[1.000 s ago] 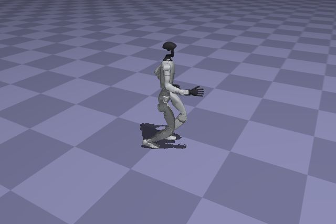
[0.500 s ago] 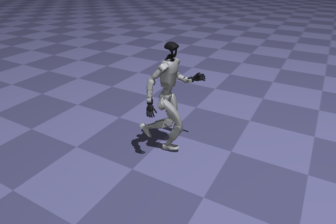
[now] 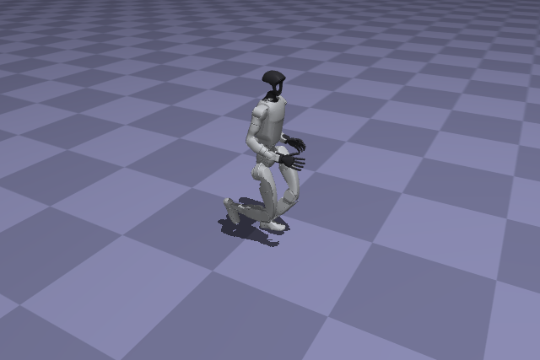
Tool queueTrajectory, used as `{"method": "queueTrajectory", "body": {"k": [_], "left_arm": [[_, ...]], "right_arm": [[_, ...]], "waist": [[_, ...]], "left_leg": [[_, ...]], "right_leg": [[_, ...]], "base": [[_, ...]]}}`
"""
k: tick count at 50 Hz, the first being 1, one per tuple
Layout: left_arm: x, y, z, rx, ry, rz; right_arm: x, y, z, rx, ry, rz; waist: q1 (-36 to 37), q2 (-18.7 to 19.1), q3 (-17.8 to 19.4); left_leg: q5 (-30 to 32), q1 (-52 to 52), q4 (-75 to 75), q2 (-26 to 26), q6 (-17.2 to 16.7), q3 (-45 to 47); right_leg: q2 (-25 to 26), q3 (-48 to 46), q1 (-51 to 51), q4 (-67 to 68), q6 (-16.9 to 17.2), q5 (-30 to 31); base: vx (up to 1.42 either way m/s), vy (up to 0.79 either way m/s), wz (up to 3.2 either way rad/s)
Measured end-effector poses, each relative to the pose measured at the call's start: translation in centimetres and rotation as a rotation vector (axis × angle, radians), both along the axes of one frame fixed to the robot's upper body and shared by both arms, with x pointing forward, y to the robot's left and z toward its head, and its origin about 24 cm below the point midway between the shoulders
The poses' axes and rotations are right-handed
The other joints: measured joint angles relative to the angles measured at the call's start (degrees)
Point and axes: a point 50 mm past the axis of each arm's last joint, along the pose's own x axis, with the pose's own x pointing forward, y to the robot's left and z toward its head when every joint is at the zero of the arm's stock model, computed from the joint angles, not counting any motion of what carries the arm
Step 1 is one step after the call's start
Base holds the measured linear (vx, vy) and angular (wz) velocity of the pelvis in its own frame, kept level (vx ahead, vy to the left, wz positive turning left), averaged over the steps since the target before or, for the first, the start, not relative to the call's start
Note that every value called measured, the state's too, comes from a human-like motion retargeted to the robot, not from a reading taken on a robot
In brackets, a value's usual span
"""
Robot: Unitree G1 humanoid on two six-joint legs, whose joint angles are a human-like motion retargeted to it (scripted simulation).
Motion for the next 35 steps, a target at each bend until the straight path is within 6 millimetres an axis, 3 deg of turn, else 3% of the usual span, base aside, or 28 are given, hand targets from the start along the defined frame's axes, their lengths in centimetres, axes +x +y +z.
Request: {"method": "queueTrajectory", "body": {"k": [2, 5, 8, 10, 13, 16, 18, 20, 22, 25, 27, 30, 32, 35], "left_arm": [[4.8, 0.2, 0.7, 0.080, -0.127, 0.005], [11.1, -0.3, 3.2, 0.102, -0.340, 0.033], [15.4, -1.1, 7.1, 0.074, -0.569, 0.009], [17.2, -1.8, 9.8, 0.054, -0.711, -0.041], [18.1, -3.1, 12.5, 0.038, -0.857, -0.159], [17.9, -4.3, 13.4, 0.020, -0.899, -0.258], [17.4, -4.9, 12.8, 0.000, -0.864, -0.298], [16.7, -5.2, 11.1, -0.023, -0.770, -0.315], [15.6, -4.9, 8.3, -0.032, -0.616, -0.298], [13.0, -4.1, 3.4, -0.031, -0.348, -0.236], [10.0, -3.5, 0.9, -0.037, -0.197, -0.213], [5.2, -2.2, -0.7, -0.055, -0.043, -0.206], [2.6, -1.4, -1.0, -0.078, 0.020, -0.196], [-0.5, -0.5, -1.0, -0.110, 0.090, -0.162]], "right_arm": [[-2.2, -0.2, -3.8, -0.025, 0.176, -0.054], [-7.7, -1.4, -9.0, -0.049, 0.475, -0.120], [-13.5, -3.7, -11.6, -0.059, 0.710, -0.187], [-17.0, -5.1, -12.3, -0.063, 0.826, -0.228], [-20.9, -6.6, -12.3, -0.053, 0.935, -0.293], [-22.2, -7.3, -12.0, -0.045, 0.953, -0.345], [-21.5, -7.4, -11.8, -0.048, 0.922, -0.350], [-19.1, -7.4, -11.6, -0.061, 0.854, -0.330], [-15.0, -7.0, -11.1, -0.094, 0.742, -0.281], [-6.7, -5.8, -8.6, -0.146, 0.495, -0.193], [-2.1, -4.7, -5.6, -0.136, 0.300, -0.156], [2.3, -3.4, -0.3, -0.068, 0.027, -0.114], [3.5, -2.7, 2.6, -0.013, -0.106, -0.070], [3.7, -1.7, 5.2, 0.049, -0.222, 0.006]], "waist": [[-1.3, 0.0, 1.1], [-4.9, 1.0, 1.3], [-6.9, 5.1, 1.6], [-7.2, 9.7, 1.8], [-7.1, 14.6, 0.2], [-5.5, 17.5, -0.3], [-4.2, 18.0, 0.2], [-2.4, 18.1, 1.4], [-0.4, 17.5, 2.9], [3.0, 16.2, 4.1], [5.3, 14.9, 3.7], [7.1, 11.1, 3.4], [7.7, 8.4, 2.8], [6.8, 5.1, 0.7]], "left_leg": [[-3.2, 2.6, 1.5, 0.5, 0.0, -1.7], [-5.1, 10.6, -2.3, -0.9, 0.0, -3.6], [-2.7, 22.0, -9.3, 0.6, -3.0, -5.7], [0.4, 27.7, -10.1, 5.8, -7.6, -7.2], [10.4, 30.1, -7.1, 12.5, -14.4, -8.7], [18.9, 29.1, 3.3, 18.0, -17.6, -9.3], [21.7, 27.8, 12.9, 20.8, -17.5, -9.0], [21.3, 25.1, 23.7, 24.0, -15.6, -8.6], [17.1, 20.3, 34.0, 26.9, -11.5, -8.6], [9.2, 8.4, 43.5, 29.0, -4.6, -9.1], [6.1, 0.7, 42.1, 27.7, -2.6, -8.6], [4.5, -4.9, 29.9, 22.3, -2.2, -5.2], [4.8, -5.5, 16.4, 17.7, -3.7, -2.6], [6.9, -3.8, -5.7, 9.9, -7.0, 0.1]], "right_leg": [[-1.2, 0.3, -7.0, 6.3, -3.6, -3.3], [-2.6, 1.7, -17.3, 8.4, -7.8, -10.4], [1.3, 0.7, -22.9, -2.8, -8.9, -14.4], [7.4, -2.1, -23.7, -14.9, -8.9, -14.9], [15.7, -3.5, -23.6, -33.1, -7.7, -13.2], [21.2, -4.5, -22.8, -38.5, -8.5, -11.3], [23.0, -5.2, -22.3, -34.5, -10.5, -12.1], [24.2, -5.8, -21.2, -28.9, -13.5, -15.1], [24.4, -6.0, -19.4, -24.2, -16.1, -19.5], [24.3, -5.5, -16.2, -22.8, -17.6, -24.0], [23.7, -4.2, -12.6, -25.1, -16.6, -23.9], [20.1, -1.4, -4.3, -29.2, -12.4, -21.4], [16.6, -0.3, 0.8, -31.5, -8.4, -16.8], [10.7, -0.3, 5.2, -31.9, -2.2, -7.7]], "base": [[-0.06, -0.04, -0.60], [-0.01, 0.04, -0.52], [0.09, 0.05, -0.78], [0.12, -0.05, -0.93], [0.05, -0.09, -0.75], [-0.05, -0.08, -0.74], [-0.08, -0.06, -0.63], [-0.07, -0.07, -0.52], [-0.07, -0.07, -0.37], [-0.08, -0.04, -0.43], [-0.04, 0.02, -0.47], [0.03, 0.03, -0.11], [0.08, 0.07, -0.14], [0.05, 0.08, 0.00]]}}
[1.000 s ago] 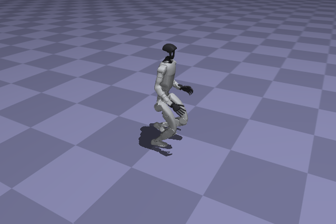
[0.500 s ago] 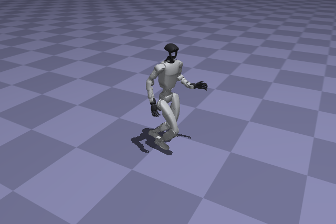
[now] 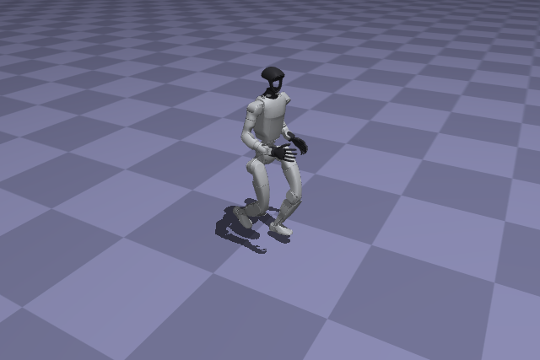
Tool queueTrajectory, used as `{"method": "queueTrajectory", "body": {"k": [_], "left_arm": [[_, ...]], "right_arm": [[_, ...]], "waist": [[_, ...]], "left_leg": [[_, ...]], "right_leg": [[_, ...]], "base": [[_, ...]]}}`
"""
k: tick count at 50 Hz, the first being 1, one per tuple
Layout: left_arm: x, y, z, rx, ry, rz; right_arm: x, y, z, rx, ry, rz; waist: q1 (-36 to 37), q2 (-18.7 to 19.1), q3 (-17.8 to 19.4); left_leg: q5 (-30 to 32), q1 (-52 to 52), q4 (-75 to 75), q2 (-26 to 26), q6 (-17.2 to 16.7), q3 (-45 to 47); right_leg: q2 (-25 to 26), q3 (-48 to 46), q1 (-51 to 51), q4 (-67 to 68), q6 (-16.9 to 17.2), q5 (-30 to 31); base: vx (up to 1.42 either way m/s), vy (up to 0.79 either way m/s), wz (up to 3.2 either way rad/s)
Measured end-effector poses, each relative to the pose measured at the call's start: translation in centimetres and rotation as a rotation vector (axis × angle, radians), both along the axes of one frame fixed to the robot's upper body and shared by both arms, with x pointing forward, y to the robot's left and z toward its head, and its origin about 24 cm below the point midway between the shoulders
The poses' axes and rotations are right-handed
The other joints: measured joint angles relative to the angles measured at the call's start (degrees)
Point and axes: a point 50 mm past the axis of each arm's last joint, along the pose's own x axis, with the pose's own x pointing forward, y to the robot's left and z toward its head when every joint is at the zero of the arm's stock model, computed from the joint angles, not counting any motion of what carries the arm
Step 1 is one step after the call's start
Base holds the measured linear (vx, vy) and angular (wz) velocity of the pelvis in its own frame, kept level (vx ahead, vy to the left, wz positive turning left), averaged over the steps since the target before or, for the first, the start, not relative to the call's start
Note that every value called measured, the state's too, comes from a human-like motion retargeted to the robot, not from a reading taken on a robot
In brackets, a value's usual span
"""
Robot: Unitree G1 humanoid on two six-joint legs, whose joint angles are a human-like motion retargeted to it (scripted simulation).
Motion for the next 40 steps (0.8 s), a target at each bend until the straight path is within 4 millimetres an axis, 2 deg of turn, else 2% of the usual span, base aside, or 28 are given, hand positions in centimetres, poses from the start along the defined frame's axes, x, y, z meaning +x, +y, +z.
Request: {"method": "queueTrajectory", "body": {"k": [3, 5, 7, 8, 11, 13, 15, 17, 19, 21, 23, 25, 28, 30, 33, 35, 36, 38, 40], "left_arm": [[-1.3, 0.0, 0.2, -0.012, 0.017, 0.044], [-1.1, -0.2, 0.4, -0.002, -0.004, 0.050], [0.5, -0.4, 0.7, 0.029, -0.063, 0.056], [1.8, -0.4, 0.9, 0.051, -0.105, 0.059], [8.4, -0.7, 2.3, 0.131, -0.291, 0.069], [12.5, -1.3, 4.0, 0.131, -0.431, 0.087], [15.8, -2.1, 6.6, 0.094, -0.583, 0.100], [18.0, -2.7, 9.5, 0.049, -0.739, 0.088], [19.3, -3.3, 12.2, 0.008, -0.875, 0.054], [19.6, -4.1, 13.9, -0.022, -0.972, -0.003], [19.4, -4.8, 14.7, -0.041, -1.013, -0.068], [19.0, -5.4, 14.6, -0.058, -1.006, -0.123], [17.6, -5.8, 11.8, -0.064, -0.855, -0.157], [16.2, -5.5, 8.9, -0.047, -0.695, -0.152], [13.4, -4.4, 4.4, -0.016, -0.444, -0.106], [10.4, -3.6, 2.2, -0.010, -0.308, -0.082], [8.8, -3.1, 1.6, -0.010, -0.256, -0.074], [5.8, -2.1, 0.7, -0.014, -0.168, -0.051], [3.1, -1.2, 0.3, -0.018, -0.096, -0.021]], "right_arm": [[-0.7, 0.6, 0.4, 0.024, -0.018, 0.041], [-1.6, 0.8, -0.7, 0.028, 0.027, 0.040], [-3.1, 0.8, -3.0, 0.024, 0.127, 0.011], [-4.0, 0.8, -4.5, 0.019, 0.197, -0.011], [-6.9, 0.7, -9.4, 0.011, 0.431, -0.083], [-10.1, 0.2, -12.5, 0.017, 0.605, -0.122], [-13.5, -0.8, -14.6, 0.027, 0.757, -0.159], [-16.6, -2.1, -15.7, 0.041, 0.864, -0.197], [-19.2, -3.1, -16.1, 0.056, 0.940, -0.238], [-21.4, -3.9, -16.2, 0.072, 0.987, -0.280], [-22.5, -4.4, -15.9, 0.091, 1.000, -0.320], [-22.3, -4.6, -15.6, 0.100, 0.977, -0.339], [-19.1, -4.4, -14.8, 0.082, 0.875, -0.305], [-15.3, -4.1, -13.9, 0.043, 0.765, -0.258], [-7.5, -3.1, -10.5, -0.030, 0.517, -0.179], [-3.8, -2.4, -7.3, -0.038, 0.341, -0.144], [-2.6, -2.1, -5.7, -0.025, 0.262, -0.132], [-1.0, -1.5, -2.8, 0.007, 0.126, -0.102], [-0.4, -1.0, -0.8, 0.037, 0.030, -0.063]], "waist": [[-2.5, -2.3, -1.5], [-4.1, -3.1, -1.5], [-5.7, -3.6, -0.8], [-6.5, -3.7, -0.3], [-9.1, -3.4, 1.0], [-11.8, -2.8, 0.9], [-13.8, -1.0, 1.1], [-14.8, 2.2, 1.5], [-15.0, 6.3, 1.7], [-14.7, 9.8, 1.1], [-13.5, 12.5, 0.3], [-12.2, 13.9, 0.4], [-9.6, 14.1, 1.8], [-7.3, 13.5, 3.2], [-4.0, 11.5, 4.2], [-1.9, 9.9, 3.8], [-1.2, 8.5, 3.7], [0.0, 5.8, 3.2], [0.5, 3.2, 2.0]], "left_leg": [[1.6, 2.8, -11.1, -6.7, -0.1, 0.4], [0.6, 2.9, -6.8, -8.8, 1.6, 0.3], [-2.9, 3.6, 0.3, -10.0, 4.9, -0.3], [-5.3, 4.3, 3.6, -10.2, 6.5, -0.6], [-10.8, 7.8, 7.1, -9.2, 7.0, -2.7], [-11.9, 12.7, 4.6, -10.1, 7.0, -3.9], [-11.7, 19.8, 0.2, -10.5, 6.6, -5.1], [-9.4, 26.6, -3.0, -7.4, 3.0, -6.4], [-5.9, 31.5, -2.9, -2.2, -1.5, -7.6], [0.0, 33.7, -0.7, 2.9, -5.9, -8.5], [6.6, 33.7, 4.6, 7.4, -9.2, -9.4], [11.6, 32.9, 13.0, 10.8, -10.4, -10.0], [12.3, 29.4, 28.8, 15.0, -8.1, -9.6], [8.0, 24.6, 39.1, 17.7, -4.0, -9.5], [0.9, 11.8, 46.4, 18.1, 2.2, -9.4], [-1.7, 4.2, 43.7, 16.1, 4.1, -8.3], [-2.2, 2.2, 39.1, 14.1, 4.2, -7.1], [-2.8, -0.3, 27.4, 9.8, 3.6, -4.6], [-2.2, -0.8, 12.3, 4.9, 1.7, -2.4]], "right_leg": [[-4.8, 0.3, 1.0, 6.2, 3.8, 7.3], [-7.1, 0.2, 0.8, 13.6, 4.8, 10.3], [-9.2, 0.0, -1.0, 23.0, 4.6, 11.5], [-10.2, -0.2, -2.7, 27.7, 3.7, 11.2], [-12.4, -0.2, -12.8, 38.2, -1.3, 6.4], [-13.5, 0.7, -20.4, 40.2, -4.0, 1.6], [-12.6, 1.1, -26.2, 36.7, -5.3, -2.4], [-9.0, -0.8, -29.1, 27.5, -5.8, -4.5], [-3.1, -3.4, -29.7, 15.3, -5.6, -5.2], [3.0, -4.7, -29.4, 2.7, -4.9, -4.6], [8.1, -5.5, -28.4, -6.0, -4.7, -2.8], [11.2, -6.2, -27.4, -6.5, -6.0, -2.3], [13.1, -6.7, -26.1, 2.3, -10.4, -6.4], [13.6, -6.6, -24.1, 7.4, -13.1, -10.9], [12.7, -5.1, -19.6, 8.0, -14.1, -15.6], [11.6, -3.4, -15.1, 5.6, -12.6, -15.4], [10.2, -2.5, -12.0, 4.1, -11.1, -14.3], [7.0, -1.0, -6.1, 1.3, -7.4, -10.7], [3.2, -0.5, -1.5, -0.5, -3.1, -5.1]], "base": [[0.01, 0.05, 0.10], [0.00, 0.00, 0.00], [-0.04, 0.02, -0.23], [-0.04, 0.00, -0.40], [-0.06, -0.03, -0.42], [-0.02, 0.05, -0.29], [0.05, 0.08, -0.57], [0.10, 0.00, -0.77], [0.11, -0.06, -0.81], [0.06, -0.09, -0.71], [-0.02, -0.09, -0.71], [-0.06, -0.07, -0.62], [-0.07, -0.06, -0.44], [-0.06, -0.06, -0.18], [-0.04, -0.03, -0.02], [0.00, 0.00, 0.00], [0.00, 0.00, 0.00], [0.07, 0.07, -0.07], [0.07, 0.09, -0.04]]}}
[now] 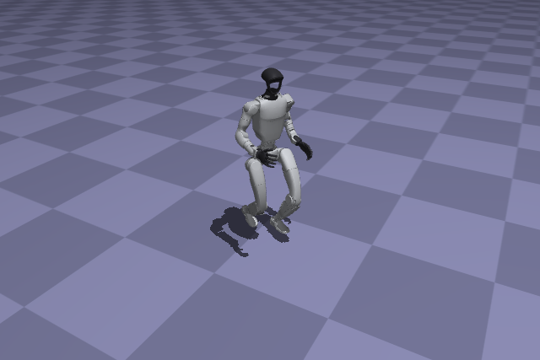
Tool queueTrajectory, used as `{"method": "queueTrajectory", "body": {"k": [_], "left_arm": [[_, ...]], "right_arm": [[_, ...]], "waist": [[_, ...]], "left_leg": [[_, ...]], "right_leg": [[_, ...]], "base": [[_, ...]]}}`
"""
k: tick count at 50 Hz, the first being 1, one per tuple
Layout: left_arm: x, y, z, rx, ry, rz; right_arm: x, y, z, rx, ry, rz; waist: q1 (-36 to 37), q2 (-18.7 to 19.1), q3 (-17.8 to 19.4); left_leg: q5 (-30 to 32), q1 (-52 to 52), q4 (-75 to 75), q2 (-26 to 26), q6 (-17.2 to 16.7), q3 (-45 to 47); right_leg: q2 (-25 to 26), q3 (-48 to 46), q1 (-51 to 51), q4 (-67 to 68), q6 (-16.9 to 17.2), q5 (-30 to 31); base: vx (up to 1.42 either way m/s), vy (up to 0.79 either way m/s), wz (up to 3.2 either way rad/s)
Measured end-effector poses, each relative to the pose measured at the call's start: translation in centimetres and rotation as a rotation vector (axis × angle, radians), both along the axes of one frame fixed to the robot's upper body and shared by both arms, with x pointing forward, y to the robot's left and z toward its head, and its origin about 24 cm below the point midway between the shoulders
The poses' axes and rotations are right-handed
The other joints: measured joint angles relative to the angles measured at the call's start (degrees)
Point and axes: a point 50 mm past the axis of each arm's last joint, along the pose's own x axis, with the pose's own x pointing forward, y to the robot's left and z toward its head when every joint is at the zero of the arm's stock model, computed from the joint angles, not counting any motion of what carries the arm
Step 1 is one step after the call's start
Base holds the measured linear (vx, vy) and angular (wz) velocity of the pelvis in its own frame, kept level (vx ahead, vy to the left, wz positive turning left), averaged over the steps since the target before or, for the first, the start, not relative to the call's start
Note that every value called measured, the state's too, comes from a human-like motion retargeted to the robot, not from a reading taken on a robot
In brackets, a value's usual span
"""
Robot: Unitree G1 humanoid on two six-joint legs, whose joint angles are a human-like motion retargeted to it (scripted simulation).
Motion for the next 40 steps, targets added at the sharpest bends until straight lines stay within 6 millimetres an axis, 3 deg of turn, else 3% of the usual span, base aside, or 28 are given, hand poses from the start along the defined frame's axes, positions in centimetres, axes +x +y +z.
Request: {"method": "queueTrajectory", "body": {"k": [3, 5, 7, 10, 13, 15, 19, 22, 24, 26, 28, 30, 33, 36, 40], "left_arm": [[-2.6, 0.6, -0.2, -0.005, 0.062, 0.062], [-3.0, 0.5, -0.2, 0.008, 0.065, 0.082], [-2.2, 0.2, 0.0, 0.029, 0.031, 0.079], [1.9, -0.2, 0.8, 0.097, -0.096, 0.065], [9.1, -1.4, 3.1, 0.156, -0.307, 0.051], [12.7, -2.3, 5.5, 0.137, -0.452, 0.043], [16.5, -3.7, 11.0, 0.067, -0.734, -0.018], [17.1, -5.0, 13.6, 0.037, -0.871, -0.116], [16.9, -5.6, 14.0, 0.032, -0.895, -0.173], [16.3, -6.2, 13.3, 0.029, -0.860, -0.217], [15.5, -6.3, 11.6, 0.034, -0.762, -0.241], [14.3, -6.1, 8.9, 0.050, -0.615, -0.237], [11.8, -5.0, 5.1, 0.068, -0.401, -0.207], [7.7, -3.4, 2.9, 0.058, -0.250, -0.185], [3.0, -1.0, 2.0, 0.048, -0.122, -0.155]], "right_arm": [[-0.2, 0.5, 1.1, 0.019, -0.053, 0.041], [-0.9, 1.0, 0.6, 0.026, -0.034, 0.054], [-2.1, 1.2, -1.3, 0.020, 0.046, 0.043], [-4.9, 1.6, -5.5, 0.008, 0.241, 0.007], [-8.0, 1.6, -9.8, 0.008, 0.459, -0.027], [-11.0, 0.9, -12.0, 0.015, 0.597, -0.039], [-16.1, -1.1, -13.8, 0.038, 0.775, -0.073], [-18.5, -2.1, -13.9, 0.061, 0.834, -0.116], [-18.8, -2.3, -13.6, 0.070, 0.828, -0.134], [-17.9, -2.3, -13.2, 0.064, 0.792, -0.129], [-15.5, -2.2, -12.5, 0.043, 0.721, -0.105], [-12.0, -1.9, -11.3, -0.001, 0.619, -0.068], [-4.9, -1.1, -7.4, -0.069, 0.376, -0.017], [-1.0, -0.3, -2.6, -0.057, 0.139, 0.011], [0.2, 0.5, 1.7, 0.003, -0.060, 0.067]], "waist": [[-1.7, -3.3, -2.1], [-3.1, -4.8, -2.5], [-4.8, -5.6, -2.1], [-7.4, -5.9, -0.9], [-10.7, -5.1, -0.2], [-13.0, -3.5, -0.1], [-14.7, 3.7, 0.3], [-14.3, 8.7, -0.7], [-13.4, 10.8, -1.0], [-12.4, 11.4, -0.6], [-10.7, 11.7, 0.6], [-8.5, 11.2, 2.0], [-4.6, 9.4, 2.4], [-1.2, 5.9, 1.5], [0.7, 0.0, -0.6]], "left_leg": [[2.0, 1.7, -18.8, -8.6, -1.7, 1.1], [2.4, 2.9, -20.0, -12.3, -0.6, 0.9], [0.4, 3.1, -12.9, -14.1, 2.2, 0.6], [-5.9, 5.6, -3.9, -14.5, 5.3, -0.8], [-9.2, 11.7, -5.4, -14.5, 5.3, -2.8], [-9.1, 18.8, -9.7, -15.1, 5.2, -4.0], [-3.7, 31.4, -13.9, -7.0, -2.7, -6.5], [4.9, 34.6, -10.0, 0.4, -8.9, -7.6], [10.3, 34.3, -2.6, 4.3, -10.6, -7.7], [13.4, 33.1, 7.2, 7.2, -10.4, -7.5], [13.4, 30.1, 18.4, 10.5, -8.6, -7.3], [9.9, 24.6, 29.0, 13.6, -4.6, -7.1], [3.4, 10.2, 35.4, 14.0, 1.0, -7.2], [0.5, 1.1, 26.2, 9.5, 2.4, -4.7], [1.4, -1.1, -2.5, -0.2, -0.9, 0.0]], "right_leg": [[-5.8, 0.4, 3.0, 2.9, 5.5, 8.6], [-8.1, 1.1, 3.7, 9.0, 8.0, 14.1], [-9.9, 1.1, 2.8, 18.2, 9.1, 17.6], [-13.0, 0.2, -2.8, 32.7, 6.4, 17.1], [-15.5, 0.7, -15.1, 39.7, 0.8, 9.8], [-15.6, 1.1, -21.8, 37.7, -1.3, 5.0], [-7.2, -3.6, -27.3, 17.2, -2.3, 1.2], [1.6, -5.6, -27.9, -1.1, -1.2, 1.9], [5.3, -6.4, -27.7, -4.4, -2.0, 2.6], [7.1, -7.0, -27.4, -0.2, -4.4, 1.3], [8.3, -7.6, -26.3, 5.8, -8.0, -2.1], [8.8, -7.7, -24.3, 10.6, -11.0, -6.8], [8.2, -6.7, -19.8, 9.9, -12.1, -10.9], [5.8, -4.1, -11.4, 5.0, -8.6, -9.3], [-1.1, -2.0, -0.5, -0.5, 0.2, 1.6]], "base": [[0.03, 0.08, 0.19], [-0.01, 0.03, 0.11], [0.00, 0.00, 0.00], [-0.03, -0.02, -0.16], [-0.04, 0.02, -0.32], [0.04, 0.09, -0.47], [0.09, -0.02, -0.72], [0.02, -0.09, -0.59], [-0.06, -0.08, -0.53], [-0.08, -0.07, -0.40], [-0.06, -0.07, -0.27], [-0.06, -0.07, -0.11], [-0.04, -0.04, 0.01], [0.02, 0.02, 0.01], [0.08, 0.08, 0.05]]}}
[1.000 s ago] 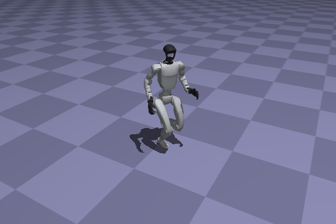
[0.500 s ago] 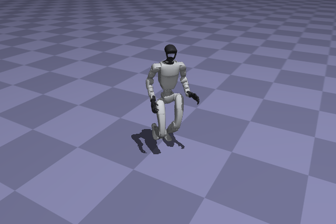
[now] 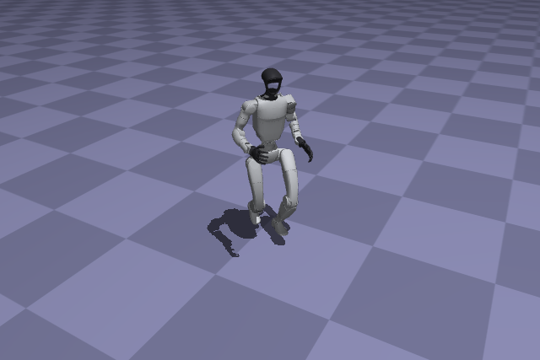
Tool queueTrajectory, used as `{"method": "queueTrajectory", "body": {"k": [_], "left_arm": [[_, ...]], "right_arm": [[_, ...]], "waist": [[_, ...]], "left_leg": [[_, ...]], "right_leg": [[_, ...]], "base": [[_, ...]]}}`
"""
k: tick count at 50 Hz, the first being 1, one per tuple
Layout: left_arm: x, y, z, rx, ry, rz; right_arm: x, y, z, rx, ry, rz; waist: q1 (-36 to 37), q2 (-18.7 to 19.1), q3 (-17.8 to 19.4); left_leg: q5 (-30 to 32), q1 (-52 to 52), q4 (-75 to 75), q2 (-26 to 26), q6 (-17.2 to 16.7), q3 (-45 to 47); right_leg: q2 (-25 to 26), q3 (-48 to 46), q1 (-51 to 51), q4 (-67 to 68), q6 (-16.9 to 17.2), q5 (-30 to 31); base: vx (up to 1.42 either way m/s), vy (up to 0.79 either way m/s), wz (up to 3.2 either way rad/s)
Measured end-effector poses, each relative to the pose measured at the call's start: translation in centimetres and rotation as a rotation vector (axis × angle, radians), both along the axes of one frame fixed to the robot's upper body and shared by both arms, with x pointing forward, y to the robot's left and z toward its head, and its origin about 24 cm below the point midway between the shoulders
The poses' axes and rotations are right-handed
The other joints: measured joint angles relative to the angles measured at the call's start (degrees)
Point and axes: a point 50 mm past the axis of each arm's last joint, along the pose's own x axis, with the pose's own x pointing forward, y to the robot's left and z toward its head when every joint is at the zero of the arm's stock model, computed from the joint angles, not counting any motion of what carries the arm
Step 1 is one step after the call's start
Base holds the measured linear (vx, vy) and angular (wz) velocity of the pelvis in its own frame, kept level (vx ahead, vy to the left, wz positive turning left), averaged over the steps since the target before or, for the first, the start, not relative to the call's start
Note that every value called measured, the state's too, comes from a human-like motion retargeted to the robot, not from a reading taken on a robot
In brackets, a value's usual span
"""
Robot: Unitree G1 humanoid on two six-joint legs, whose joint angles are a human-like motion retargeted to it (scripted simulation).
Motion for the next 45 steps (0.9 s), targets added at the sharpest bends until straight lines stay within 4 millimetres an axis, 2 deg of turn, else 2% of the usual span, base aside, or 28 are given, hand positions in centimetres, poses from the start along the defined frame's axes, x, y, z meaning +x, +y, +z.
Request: {"method": "queueTrajectory", "body": {"k": [3, 5, 7, 9, 13, 15, 17, 20, 23, 25, 28, 30, 32, 33, 36, 40, 43, 45], "left_arm": [[-1.9, 0.7, -0.2, -0.005, 0.050, 0.052], [-2.1, 0.5, -0.3, -0.005, 0.047, 0.071], [-1.0, 0.2, 0.1, 0.013, -0.001, 0.079], [1.6, -0.3, 0.9, 0.047, -0.093, 0.078], [9.8, -2.1, 4.4, 0.083, -0.358, 0.066], [12.8, -3.1, 7.0, 0.044, -0.489, 0.056], [14.5, -3.8, 9.7, -0.009, -0.612, 0.030], [15.5, -5.1, 12.7, -0.077, -0.759, -0.051], [15.3, -6.3, 13.9, -0.096, -0.827, -0.147], [14.8, -6.9, 13.7, -0.100, -0.816, -0.192], [13.8, -7.0, 11.5, -0.092, -0.693, -0.212], [12.9, -6.6, 9.0, -0.073, -0.563, -0.195], [12.0, -5.8, 6.8, -0.056, -0.442, -0.166], [10.9, -5.3, 5.6, -0.055, -0.379, -0.151], [6.9, -3.4, 3.0, -0.069, -0.220, -0.107], [1.9, -0.9, 1.1, -0.077, -0.063, -0.037], [-0.4, 0.0, 0.4, -0.079, 0.007, 0.041], [-1.0, -0.1, 0.0, -0.073, 0.023, 0.072]], "right_arm": [[-0.5, 0.4, 0.6, 0.027, -0.025, 0.037], [-1.3, 0.7, -0.5, 0.037, 0.017, 0.042], [-2.5, 0.9, -2.6, 0.039, 0.107, 0.026], [-4.0, 1.2, -5.4, 0.040, 0.236, -0.005], [-8.1, 1.1, -11.3, 0.056, 0.531, -0.050], [-10.8, 0.4, -13.3, 0.069, 0.658, -0.056], [-13.2, -0.6, -14.2, 0.087, 0.745, -0.068], [-16.4, -1.9, -14.8, 0.116, 0.838, -0.106], [-17.8, -2.5, -14.7, 0.141, 0.861, -0.153], [-17.7, -2.5, -14.5, 0.142, 0.848, -0.158], [-14.7, -2.3, -13.7, 0.116, 0.764, -0.127], [-11.3, -2.0, -12.6, 0.075, 0.672, -0.088], [-6.3, -1.5, -10.2, 0.028, 0.522, -0.051], [-4.4, -1.1, -8.7, 0.020, 0.442, -0.037], [-0.8, -0.3, -3.9, 0.046, 0.210, -0.009], [0.5, 0.5, 0.8, 0.106, -0.003, 0.050], [0.2, 0.9, 1.8, 0.124, -0.052, 0.082], [-0.3, 1.3, 1.3, 0.129, -0.036, 0.087]], "waist": [[-1.9, -3.6, -2.0], [-3.5, -4.5, -2.2], [-5.2, -5.3, -1.8], [-7.1, -5.6, -0.7], [-11.9, -4.8, 0.7], [-14.3, -2.9, 0.6], [-15.5, 0.9, 0.9], [-16.3, 6.8, 0.6], [-15.1, 11.3, -0.2], [-14.2, 12.2, 0.0], [-11.6, 12.3, 1.6], [-9.1, 11.7, 3.0], [-7.0, 10.2, 3.6], [-5.5, 9.5, 3.4], [-2.1, 6.1, 2.7], [0.2, 0.6, 0.4], [-1.5, -3.0, -1.5], [-2.7, -4.2, -1.6]], "left_leg": [[2.7, 2.3, -18.1, -8.6, -1.7, 1.1], [2.2, 2.3, -16.0, -11.3, -0.4, 1.1], [-0.4, 3.3, -9.3, -13.1, 3.0, 0.6], [-5.2, 5.2, -3.1, -13.6, 5.8, -0.2], [-10.6, 13.4, -2.7, -13.7, 6.1, -3.0], [-10.3, 20.5, -6.6, -13.9, 5.6, -4.3], [-7.6, 27.4, -9.2, -10.1, 1.7, -5.8], [0.7, 34.0, -8.7, -2.4, -5.8, -7.6], [10.7, 34.7, -0.6, 4.6, -10.4, -8.7], [14.4, 34.1, 8.4, 7.6, -10.5, -8.5], [13.3, 29.7, 24.5, 12.5, -7.4, -8.1], [8.6, 24.0, 34.1, 15.2, -3.1, -7.9], [4.1, 14.4, 38.3, 14.9, 0.9, -8.1], [2.0, 10.0, 38.1, 14.3, 2.3, -7.7], [-0.6, 2.2, 27.0, 9.0, 3.2, -5.0], [0.6, 0.4, -1.8, -0.7, -0.5, -0.7], [2.5, 2.2, -17.6, -9.0, -1.4, 0.2], [2.1, 2.1, -14.5, -11.6, 0.3, 0.3]], "right_leg": [[-5.9, 0.6, 2.8, 3.9, 5.2, 9.1], [-8.3, 0.6, 3.2, 11.0, 6.7, 13.5], [-10.7, 0.5, 2.0, 20.5, 7.1, 16.1], [-12.9, 0.3, -1.5, 30.3, 5.6, 16.0], [-15.3, 1.4, -15.7, 40.3, -0.1, 8.3], [-14.2, 1.8, -21.9, 37.3, -1.5, 4.1], [-10.1, -0.4, -25.1, 28.0, -2.3, 2.0], [-1.2, -3.5, -26.8, 8.3, -1.6, 1.2], [6.8, -4.6, -26.4, -4.9, -1.5, 3.2], [9.0, -5.1, -26.4, -2.2, -3.2, 2.6], [10.6, -5.9, -24.6, 6.7, -8.4, -3.1], [10.8, -5.8, -22.3, 11.0, -11.1, -8.2], [9.7, -5.0, -19.4, 10.8, -11.9, -11.8], [9.5, -4.5, -17.3, 9.8, -11.5, -12.3], [6.6, -2.0, -8.3, 4.7, -7.8, -10.2], [0.0, -0.2, 2.0, -0.8, 0.5, 0.7], [-5.7, 0.4, 4.4, 3.6, 5.5, 9.1], [-8.0, 0.5, 4.8, 10.9, 7.1, 13.5]], "base": [[0.02, 0.08, 0.29], [-0.02, 0.02, 0.12], [0.00, 0.00, 0.00], [0.00, 0.00, 0.00], [-0.03, 0.00, -0.12], [0.04, 0.08, -0.34], [0.09, 0.00, -0.61], [0.07, -0.07, -0.54], [-0.03, -0.08, -0.44], [-0.08, -0.06, -0.29], [-0.06, -0.07, -0.10], [-0.06, -0.07, 0.11], [-0.05, -0.05, 0.26], [0.00, 0.00, 0.00], [0.02, 0.02, 0.05], [0.08, 0.08, 0.12], [0.01, 0.08, 0.39], [-0.04, 0.03, 0.28]]}}
